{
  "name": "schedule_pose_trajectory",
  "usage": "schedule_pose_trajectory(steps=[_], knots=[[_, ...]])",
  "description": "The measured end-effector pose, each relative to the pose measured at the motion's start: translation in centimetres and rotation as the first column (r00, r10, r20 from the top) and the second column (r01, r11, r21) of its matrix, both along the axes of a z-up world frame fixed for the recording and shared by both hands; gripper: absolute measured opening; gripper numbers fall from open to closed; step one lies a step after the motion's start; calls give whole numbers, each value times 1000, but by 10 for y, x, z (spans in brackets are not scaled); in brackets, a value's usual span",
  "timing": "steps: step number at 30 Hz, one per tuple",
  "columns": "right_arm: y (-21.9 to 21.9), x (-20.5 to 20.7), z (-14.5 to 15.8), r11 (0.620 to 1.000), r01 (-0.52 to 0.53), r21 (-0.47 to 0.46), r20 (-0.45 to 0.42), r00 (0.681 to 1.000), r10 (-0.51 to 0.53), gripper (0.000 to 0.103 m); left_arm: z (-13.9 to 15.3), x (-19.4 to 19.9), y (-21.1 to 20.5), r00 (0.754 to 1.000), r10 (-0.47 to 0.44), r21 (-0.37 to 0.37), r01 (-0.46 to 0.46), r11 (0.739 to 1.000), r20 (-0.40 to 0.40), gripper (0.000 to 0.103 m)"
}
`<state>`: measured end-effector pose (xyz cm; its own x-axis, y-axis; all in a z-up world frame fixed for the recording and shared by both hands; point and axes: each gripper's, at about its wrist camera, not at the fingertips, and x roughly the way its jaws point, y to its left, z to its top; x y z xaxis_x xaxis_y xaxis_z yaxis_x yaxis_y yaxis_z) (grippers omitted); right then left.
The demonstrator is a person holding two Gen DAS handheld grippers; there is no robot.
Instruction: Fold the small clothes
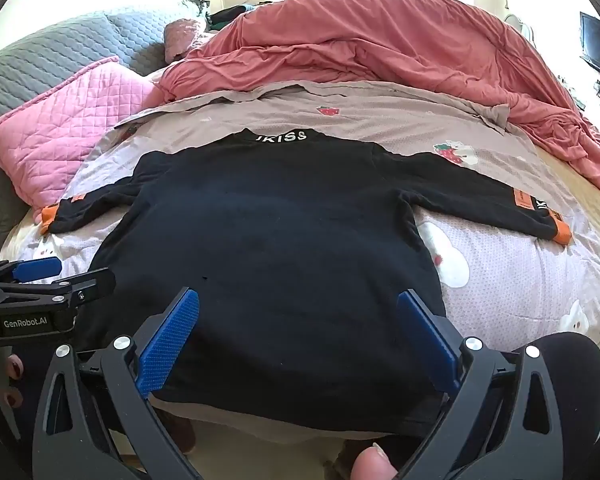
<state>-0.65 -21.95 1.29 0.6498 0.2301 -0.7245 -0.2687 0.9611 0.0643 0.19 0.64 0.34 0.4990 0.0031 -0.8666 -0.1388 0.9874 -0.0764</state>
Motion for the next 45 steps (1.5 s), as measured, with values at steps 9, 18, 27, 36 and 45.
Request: schedule_pose_trajectory(steps=[9,18,27,36,45], knots=[[0,0,0,1000,1,-3,-2,1000,-1,99,1,0,0,1000,-1,1,1,1000,1,94],[1,-1,0,1000,4,-3,-2,1000,-4,99,2,2,2,1000,-1,6,1,1000,3,94],[-1,-1,-1,1000,3,-1,-6,1000,-3,99,5,0,5,1000,2,7,-2,1000,5,94],[-2,0,0,1000,3,-1,-5,1000,-3,99,7,1,9,1000,3,11,-3,1000,8,94],[-4,2,-2,1000,11,8,-13,1000,-11,99,3,3,9,1000,9,11,-9,1000,3,94]])
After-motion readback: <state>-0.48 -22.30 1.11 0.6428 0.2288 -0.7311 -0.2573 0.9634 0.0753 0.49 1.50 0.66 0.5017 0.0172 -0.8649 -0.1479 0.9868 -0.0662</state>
